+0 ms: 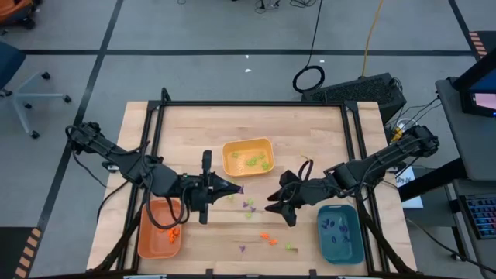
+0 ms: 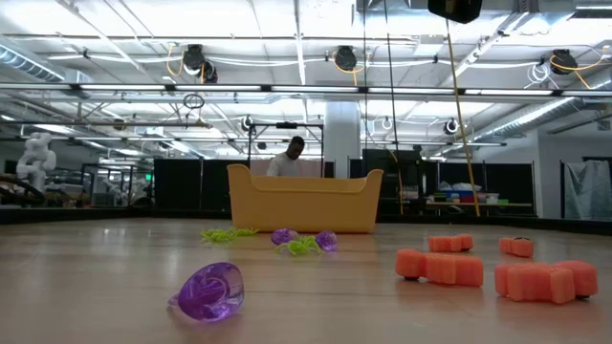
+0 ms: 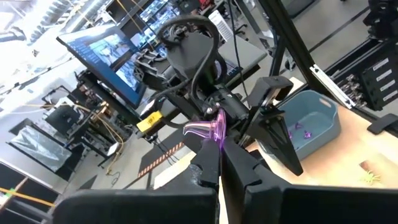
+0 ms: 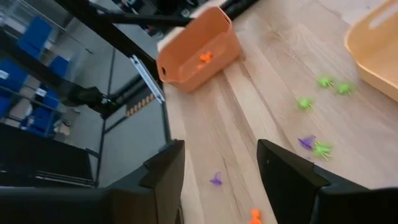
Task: Sort Halloween decoration
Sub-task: Put the violet witch hat toy into the blue bin
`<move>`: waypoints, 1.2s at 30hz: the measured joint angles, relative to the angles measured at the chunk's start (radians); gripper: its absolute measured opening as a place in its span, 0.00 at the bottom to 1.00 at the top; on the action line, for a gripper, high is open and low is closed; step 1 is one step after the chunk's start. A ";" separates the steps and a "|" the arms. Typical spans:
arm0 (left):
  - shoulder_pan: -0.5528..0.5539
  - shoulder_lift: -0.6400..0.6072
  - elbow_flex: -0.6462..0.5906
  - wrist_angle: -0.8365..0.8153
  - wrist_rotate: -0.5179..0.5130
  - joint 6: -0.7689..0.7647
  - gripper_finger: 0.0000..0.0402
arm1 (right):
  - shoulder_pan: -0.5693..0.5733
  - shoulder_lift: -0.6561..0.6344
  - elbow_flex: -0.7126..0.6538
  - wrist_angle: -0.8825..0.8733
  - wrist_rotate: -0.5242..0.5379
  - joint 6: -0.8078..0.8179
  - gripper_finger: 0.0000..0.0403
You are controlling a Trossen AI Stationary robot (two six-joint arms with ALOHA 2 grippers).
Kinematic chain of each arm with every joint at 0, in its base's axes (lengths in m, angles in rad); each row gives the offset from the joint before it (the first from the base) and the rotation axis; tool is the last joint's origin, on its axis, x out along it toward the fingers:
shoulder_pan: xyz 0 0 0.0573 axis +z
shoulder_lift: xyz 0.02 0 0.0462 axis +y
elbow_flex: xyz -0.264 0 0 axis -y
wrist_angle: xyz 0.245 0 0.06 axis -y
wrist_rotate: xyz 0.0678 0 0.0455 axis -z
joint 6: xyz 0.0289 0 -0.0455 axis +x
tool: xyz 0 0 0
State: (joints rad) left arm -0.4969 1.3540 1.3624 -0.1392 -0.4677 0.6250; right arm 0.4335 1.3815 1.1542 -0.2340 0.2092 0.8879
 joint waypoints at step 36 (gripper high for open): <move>0.000 0.102 0.000 -0.029 0.254 -0.782 0.00 | 0.013 -0.004 0.233 0.062 0.067 -0.866 0.46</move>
State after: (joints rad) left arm -0.4973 1.4563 1.3621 -0.1684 -0.2142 -0.1570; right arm 0.4469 1.3778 1.3867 -0.1717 0.2760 0.0218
